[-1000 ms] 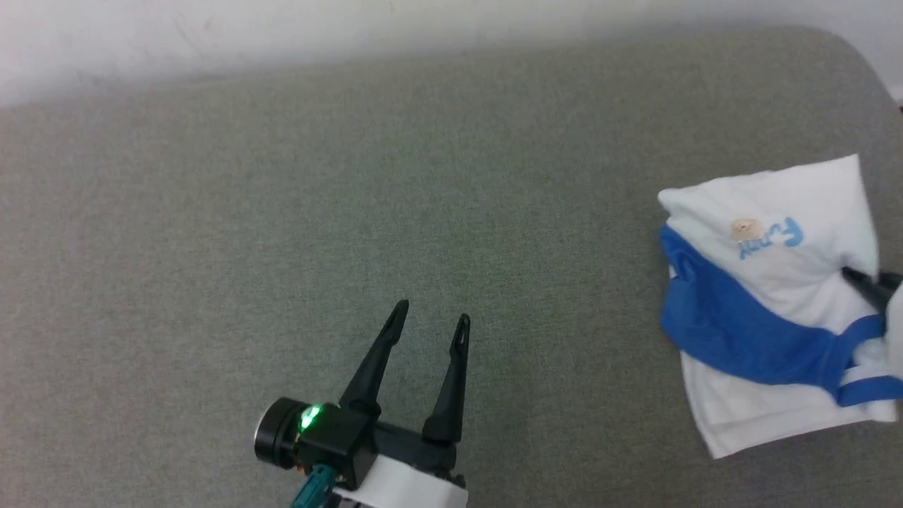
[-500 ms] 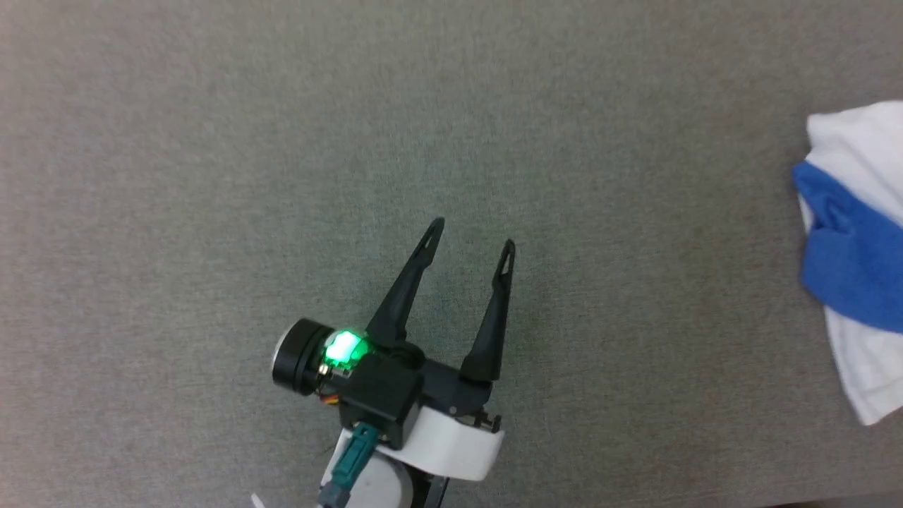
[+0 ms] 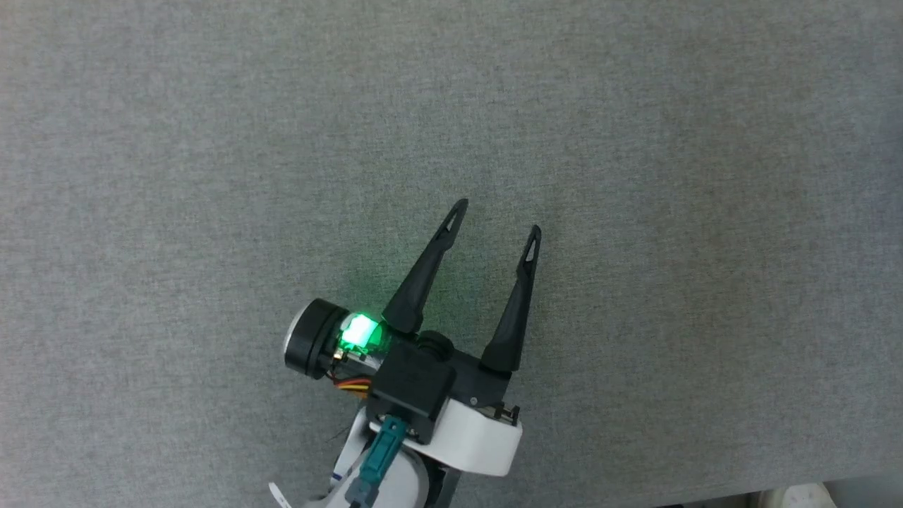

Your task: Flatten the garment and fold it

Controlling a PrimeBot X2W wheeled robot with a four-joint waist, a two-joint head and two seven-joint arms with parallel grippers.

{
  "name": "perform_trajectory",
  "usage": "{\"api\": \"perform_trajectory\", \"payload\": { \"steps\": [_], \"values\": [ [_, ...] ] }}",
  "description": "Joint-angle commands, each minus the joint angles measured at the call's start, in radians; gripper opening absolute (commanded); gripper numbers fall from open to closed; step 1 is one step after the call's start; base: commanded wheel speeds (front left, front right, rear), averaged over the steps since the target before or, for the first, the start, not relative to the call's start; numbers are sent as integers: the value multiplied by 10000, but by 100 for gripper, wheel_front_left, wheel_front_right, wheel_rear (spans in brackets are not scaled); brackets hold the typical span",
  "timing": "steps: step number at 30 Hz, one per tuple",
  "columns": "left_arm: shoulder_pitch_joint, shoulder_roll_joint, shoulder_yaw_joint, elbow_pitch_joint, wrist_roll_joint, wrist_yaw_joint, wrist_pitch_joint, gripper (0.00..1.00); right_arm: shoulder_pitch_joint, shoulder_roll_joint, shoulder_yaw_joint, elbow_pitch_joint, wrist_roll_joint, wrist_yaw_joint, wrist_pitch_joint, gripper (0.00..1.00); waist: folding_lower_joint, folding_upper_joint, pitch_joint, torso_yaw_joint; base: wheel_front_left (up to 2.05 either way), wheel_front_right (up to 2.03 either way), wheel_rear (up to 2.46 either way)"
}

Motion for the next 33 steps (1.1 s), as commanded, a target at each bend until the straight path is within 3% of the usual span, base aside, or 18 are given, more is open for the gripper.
{"api": "perform_trajectory", "payload": {
  "steps": [1, 4, 5, 6, 7, 21, 27, 33],
  "values": [
    [-221, -16, -29, -52, 70, 74, 13, 100, -281, -100, 56, 182, -39, -23, -143, 0, -1, -1, 144, 13, 0, 0, 0],
    [-302, -15, -68, -32, 112, 95, 30, 100, -595, -71, 242, 633, -26, -23, -333, 0, -1, -1, 223, 42, 0, 0, 0],
    [-326, -16, -80, -25, 118, 107, 31, 100, -686, -77, 332, 755, -75, -23, -409, 28, -1, -1, 236, 54, 0, 0, 0],
    [-351, -17, -89, -22, 119, 119, 32, 100, -767, -89, 439, 876, -129, -23, -450, 84, -1, -1, 247, 65, 0, 0, 0],
    [-375, -17, -90, -21, 122, 137, 22, 100, -843, -98, 535, 1004, -158, -23, -478, 100, -1, -1, 248, 77, 0, 0, 0],
    [-142, -4, 114, 258, -535, 391, -610, 100, -1331, -26, 1640, 1892, 112, -23, -1090, 100, -1, -1, -986, 248, 0, 0, 0],
    [357, 149, 385, 302, -992, 387, -749, 100, -1011, 767, 1692, 2128, 664, -23, -1678, 100, -1, -1, -2116, 340, 0, 0, 0],
    [1031, 376, 746, 351, -1644, 258, -801, 100, -367, 2224, 839, 2042, 1450, -23, -3016, 100, -1, -1, -3295, 491, 0, 0, 0]
  ]
}}
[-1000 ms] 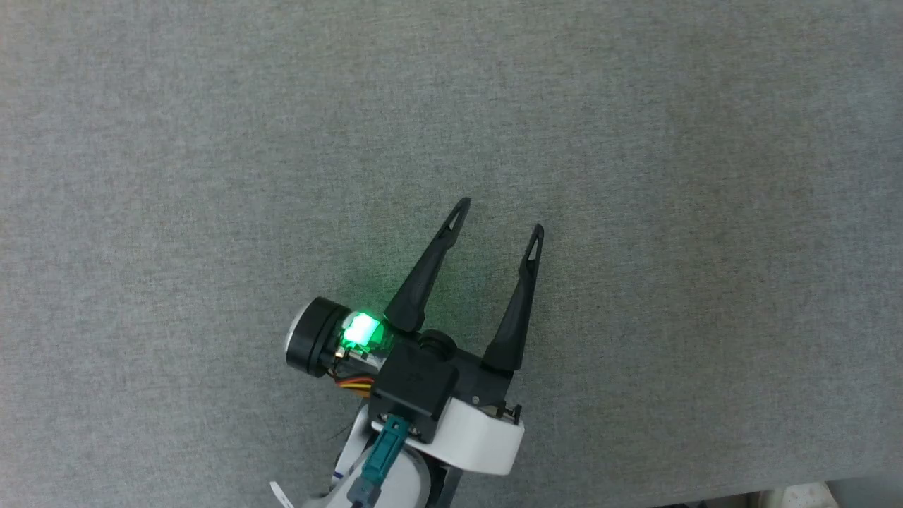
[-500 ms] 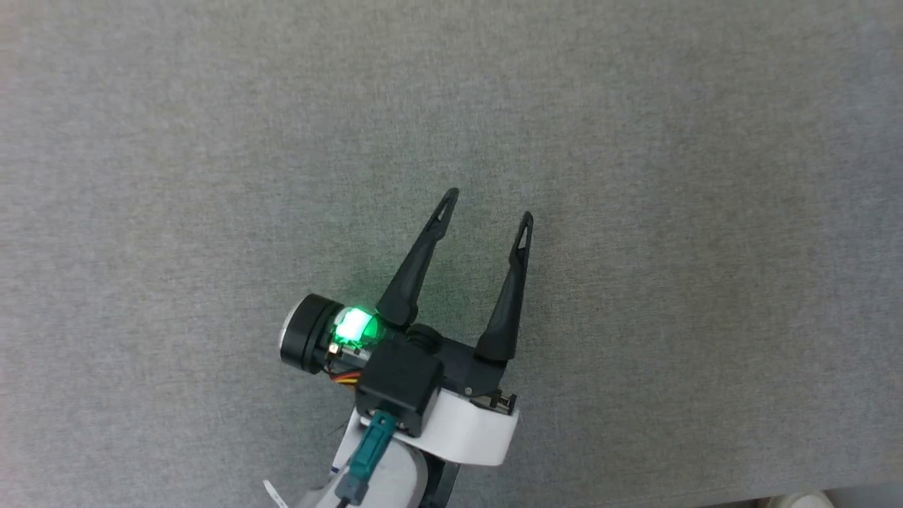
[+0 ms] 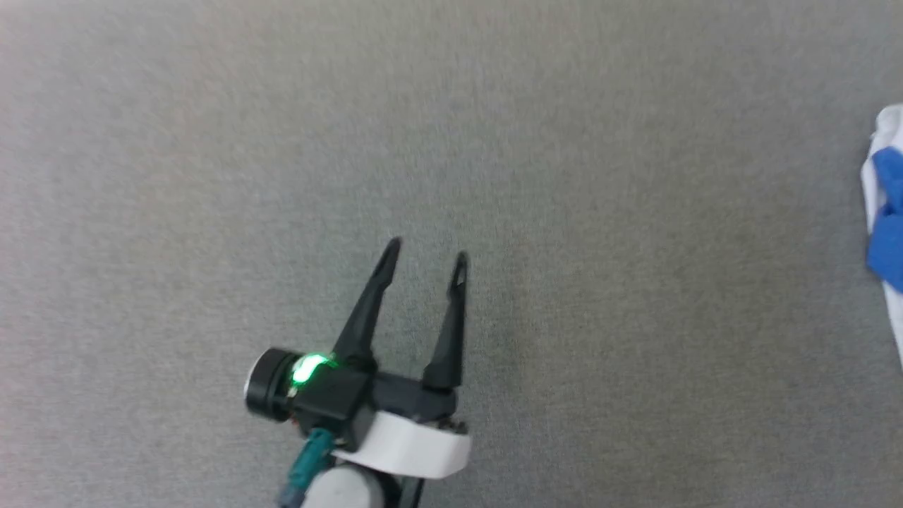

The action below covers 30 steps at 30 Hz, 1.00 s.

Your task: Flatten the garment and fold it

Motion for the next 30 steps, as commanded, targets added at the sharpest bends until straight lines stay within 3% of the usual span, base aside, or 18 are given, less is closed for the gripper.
{"api": "perform_trajectory", "payload": {
  "steps": [1, 8, 15, 24, 27, 30],
  "values": [
    [222, 157, 124, 42, -181, -109, -50, 100, 385, 443, -155, -185, 139, -19, -360, 100, 2, -1, -1201, 218, 0, 0, 0],
    [681, 601, 444, 182, -687, -413, -60, 100, 1964, 1767, -1096, -1510, -296, -19, -1385, 100, 2, -1, -2371, 485, 0, 0, 0],
    [1110, 900, 795, 288, -1061, -503, -65, 100, 3806, 3273, -2912, -3480, -1925, -19, -1586, 100, 2, -1, -3348, 777, 0, 0, 0],
    [1998, 1256, 1172, 367, -1380, -225, 182, 100, 6284, 6468, -5574, -7142, -5505, -19, -578, 100, 2, -1, -4221, 1080, 0, 0, 0],
    [2208, 1337, 1241, 355, -1548, -274, 187, 100, 6830, 7372, -5842, -8210, -6262, -19, -47, 100, 2, -1, -4342, 1133, 0, 0, 0],
    [2350, 1426, 1266, 389, -1583, -272, 190, 100, 7147, 7805, -5894, -8820, -6681, -19, 282, 100, 2, -1, -4437, 1179, 0, 0, 0]
  ]
}}
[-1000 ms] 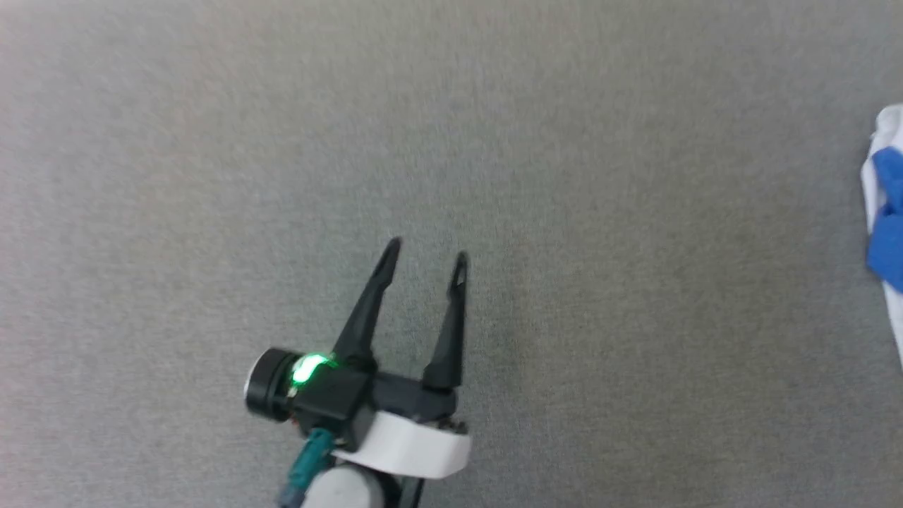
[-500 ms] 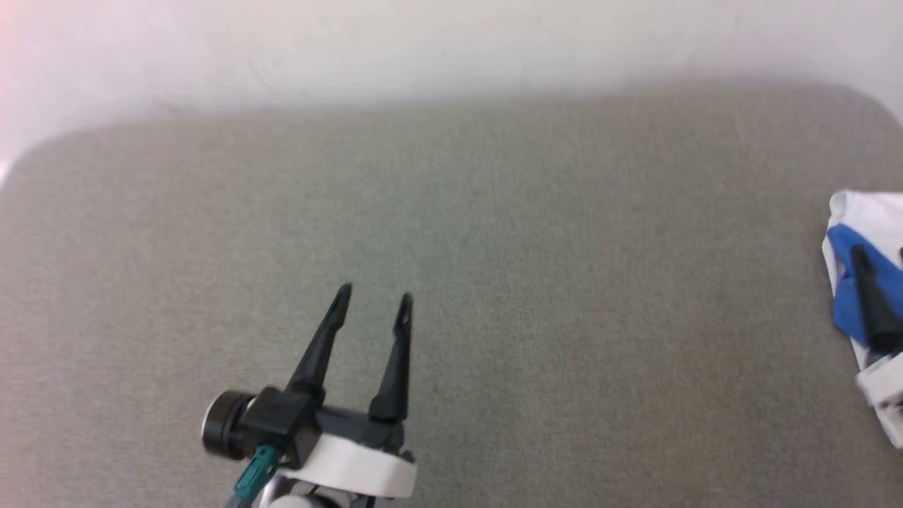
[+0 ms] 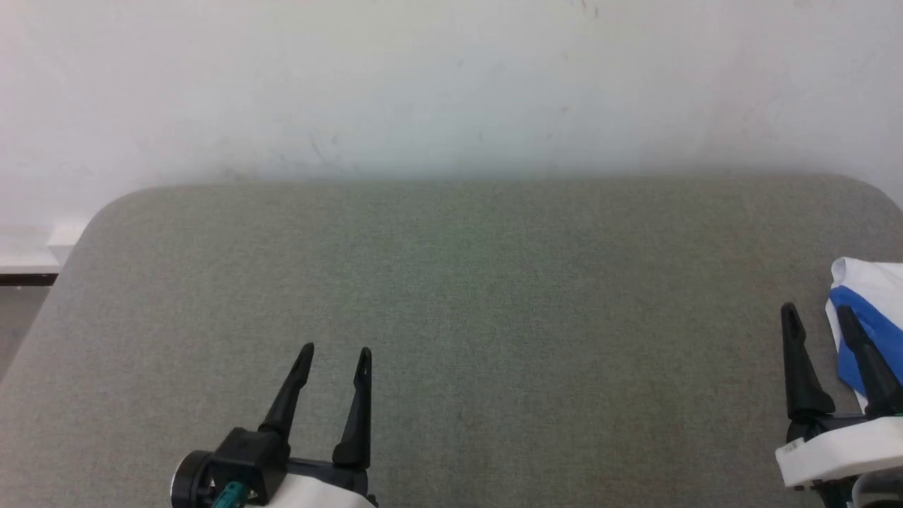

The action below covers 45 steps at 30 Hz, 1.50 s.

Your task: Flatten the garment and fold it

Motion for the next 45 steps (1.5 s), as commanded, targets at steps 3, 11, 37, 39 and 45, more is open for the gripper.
{"api": "perform_trajectory", "payload": {
  "steps": [3, 11, 37, 39, 45],
  "values": [
    [211, 137, 137, 145, -59, 32, -20, 100, 297, 275, -15, -452, -388, -11, 57, 100, 1, 0, -259, 187, 0, 0, 0],
    [400, 219, 127, 703, 129, 184, -105, 100, 507, 535, -503, -277, -1849, -11, -1092, 100, 1, 0, -271, 288, 0, 0, 0],
    [326, -396, 72, 1806, 327, -3, -65, 0, 386, 534, -463, 1435, -2282, -1, -1685, 0, 2, 0, 154, 210, 0, 0, 0],
    [307, -418, 130, 1795, 375, -33, -24, 0, 364, 534, -427, 1429, -2292, -1, -1647, 0, 2, 0, 163, 207, 0, 0, 0],
    [250, -482, 303, 1760, 517, -121, 97, 0, 301, 536, -321, 1413, -2323, -1, -1534, 0, 2, 0, 192, 196, 0, 0, 0]
  ]
}}
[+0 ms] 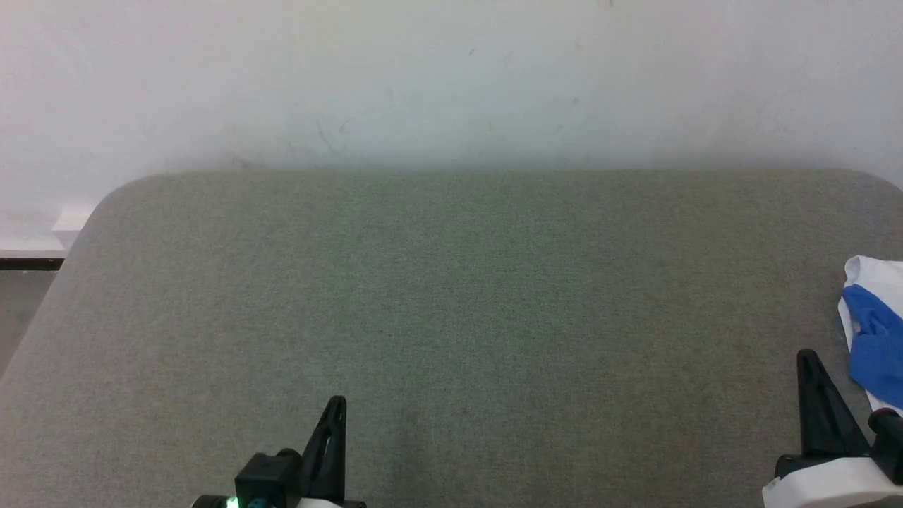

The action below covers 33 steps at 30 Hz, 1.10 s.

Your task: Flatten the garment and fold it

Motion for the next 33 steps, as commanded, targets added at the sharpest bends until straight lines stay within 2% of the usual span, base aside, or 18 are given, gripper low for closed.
{"api": "perform_trajectory", "payload": {
  "steps": [1, 33],
  "values": [
    [-118, -58, 119, -60, 175, -119, 60, 0, -112, 7, 63, -37, -51, -1, 42, 0, 0, 0, 7, -3, 0, 0, 0],
    [-426, -406, 1047, -245, 943, -598, 713, 0, -454, 18, 632, -124, -218, -4, 651, 0, -1, 0, 160, -61, 0, 0, 0]
  ]
}}
